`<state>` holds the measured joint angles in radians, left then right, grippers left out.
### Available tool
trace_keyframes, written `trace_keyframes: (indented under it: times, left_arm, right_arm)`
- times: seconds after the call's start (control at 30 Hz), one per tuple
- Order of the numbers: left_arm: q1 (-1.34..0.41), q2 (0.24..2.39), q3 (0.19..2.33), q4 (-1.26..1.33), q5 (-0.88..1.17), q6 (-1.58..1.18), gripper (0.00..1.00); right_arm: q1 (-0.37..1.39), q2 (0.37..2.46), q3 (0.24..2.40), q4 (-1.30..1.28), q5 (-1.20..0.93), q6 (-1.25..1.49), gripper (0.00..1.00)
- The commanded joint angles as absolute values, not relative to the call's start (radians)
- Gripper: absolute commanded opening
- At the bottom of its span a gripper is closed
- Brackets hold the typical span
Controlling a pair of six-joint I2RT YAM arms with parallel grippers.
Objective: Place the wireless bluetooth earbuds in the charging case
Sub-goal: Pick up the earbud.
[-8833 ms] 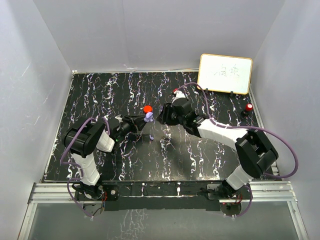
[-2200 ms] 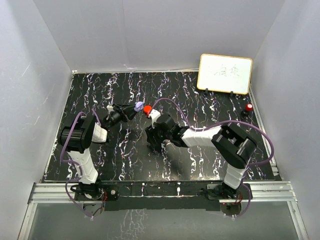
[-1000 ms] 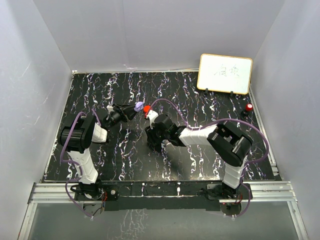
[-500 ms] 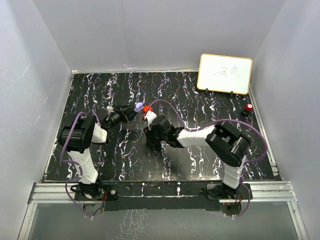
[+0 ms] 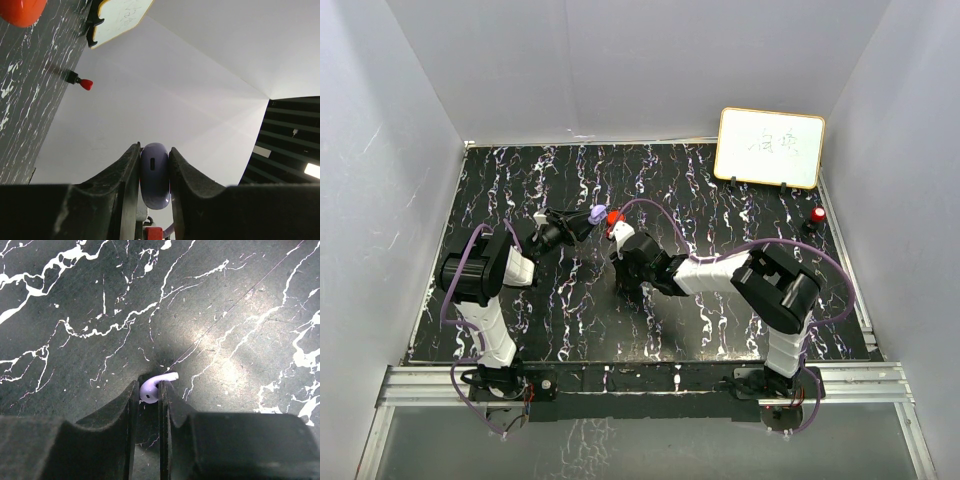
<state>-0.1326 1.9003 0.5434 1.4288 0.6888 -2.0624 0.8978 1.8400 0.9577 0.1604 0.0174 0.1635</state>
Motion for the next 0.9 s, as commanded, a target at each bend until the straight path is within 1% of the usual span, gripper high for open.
trace_keyframes:
  times: [0.0, 0.2, 0.3, 0.4, 0.47, 0.63, 0.73, 0.77, 0.87]
  left_arm:
    - [-0.124, 1.868, 0.546, 1.716, 0.715, -2.099, 0.00]
    - [-0.124, 1.874, 0.554, 1.719, 0.720, -2.100, 0.00]
    - [-0.124, 1.874, 0.563, 1.715, 0.727, -2.098, 0.00]
    - [-0.124, 1.874, 0.571, 1.711, 0.731, -2.097, 0.00]
    - [-0.124, 1.874, 0.576, 1.710, 0.735, -2.097, 0.00]
    - [-0.126, 1.857, 0.590, 1.685, 0.748, -2.080, 0.00]
    - [-0.127, 1.831, 0.596, 1.642, 0.750, -2.058, 0.00]
    - [-0.127, 1.823, 0.597, 1.632, 0.750, -2.051, 0.00]
    - [-0.130, 1.811, 0.595, 1.623, 0.750, -2.048, 0.00]
  right_arm:
    - [0.901, 1.787, 0.959, 0.175, 0.035, 0.170, 0.11]
    - [0.859, 1.643, 0.944, 0.182, -0.050, 0.219, 0.10]
    - [0.793, 1.565, 0.931, 0.195, -0.163, 0.264, 0.10]
    - [0.691, 1.507, 0.905, 0.251, -0.344, 0.343, 0.10]
    - [0.616, 1.482, 0.868, 0.333, -0.504, 0.406, 0.10]
    - [0.506, 1.499, 0.814, 0.550, -0.766, 0.528, 0.09]
    - [0.472, 1.544, 0.782, 0.752, -0.889, 0.663, 0.09]
    - [0.464, 1.574, 0.773, 0.869, -0.920, 0.718, 0.09]
    - [0.451, 1.643, 0.761, 1.090, -0.975, 0.878, 0.09]
